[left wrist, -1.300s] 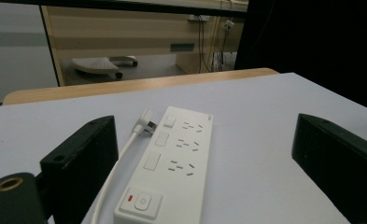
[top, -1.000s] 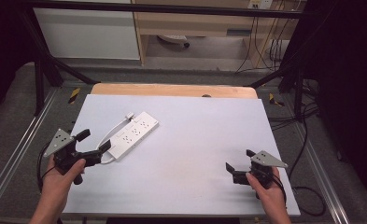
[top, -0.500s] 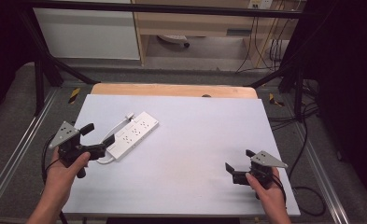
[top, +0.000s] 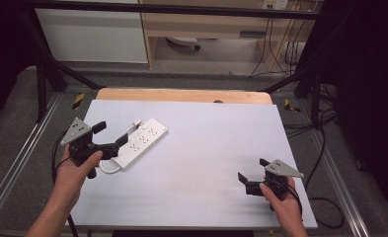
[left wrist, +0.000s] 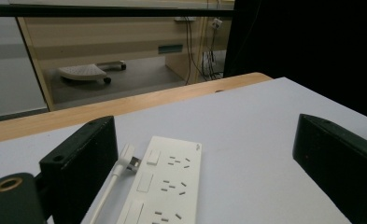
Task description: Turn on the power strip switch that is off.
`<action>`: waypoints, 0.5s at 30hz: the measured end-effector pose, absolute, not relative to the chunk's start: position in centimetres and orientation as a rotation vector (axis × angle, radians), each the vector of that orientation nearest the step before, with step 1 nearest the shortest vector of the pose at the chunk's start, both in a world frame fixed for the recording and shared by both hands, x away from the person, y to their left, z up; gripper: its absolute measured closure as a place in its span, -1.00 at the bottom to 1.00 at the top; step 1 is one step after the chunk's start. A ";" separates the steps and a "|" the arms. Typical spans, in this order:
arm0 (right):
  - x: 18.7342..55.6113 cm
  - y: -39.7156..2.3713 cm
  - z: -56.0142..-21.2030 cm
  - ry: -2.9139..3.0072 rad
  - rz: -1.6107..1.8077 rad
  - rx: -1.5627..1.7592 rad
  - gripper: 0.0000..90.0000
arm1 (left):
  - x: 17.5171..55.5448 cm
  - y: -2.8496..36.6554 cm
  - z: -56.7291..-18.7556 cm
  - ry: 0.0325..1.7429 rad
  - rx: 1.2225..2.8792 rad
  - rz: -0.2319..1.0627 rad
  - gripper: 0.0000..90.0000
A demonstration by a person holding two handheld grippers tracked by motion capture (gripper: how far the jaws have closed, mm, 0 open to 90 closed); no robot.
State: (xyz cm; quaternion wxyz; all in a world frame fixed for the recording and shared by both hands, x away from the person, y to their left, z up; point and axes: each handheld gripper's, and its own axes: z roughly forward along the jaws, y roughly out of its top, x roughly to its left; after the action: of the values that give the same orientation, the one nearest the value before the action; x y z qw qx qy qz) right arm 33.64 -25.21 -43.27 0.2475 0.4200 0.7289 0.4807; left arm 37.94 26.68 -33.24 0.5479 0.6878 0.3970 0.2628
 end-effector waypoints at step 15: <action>33.7 -25.1 -43.3 1.996 1.319 1.142 -0.94 | 40.2 25.7 -32.2 0.923 1.636 0.627 -0.85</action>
State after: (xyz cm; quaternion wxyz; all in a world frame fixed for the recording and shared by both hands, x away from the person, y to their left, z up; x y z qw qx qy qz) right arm 33.70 -25.06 -43.26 0.2429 0.4179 0.7303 0.4827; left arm 40.24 25.72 -32.22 0.5487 0.6906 0.3897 0.2648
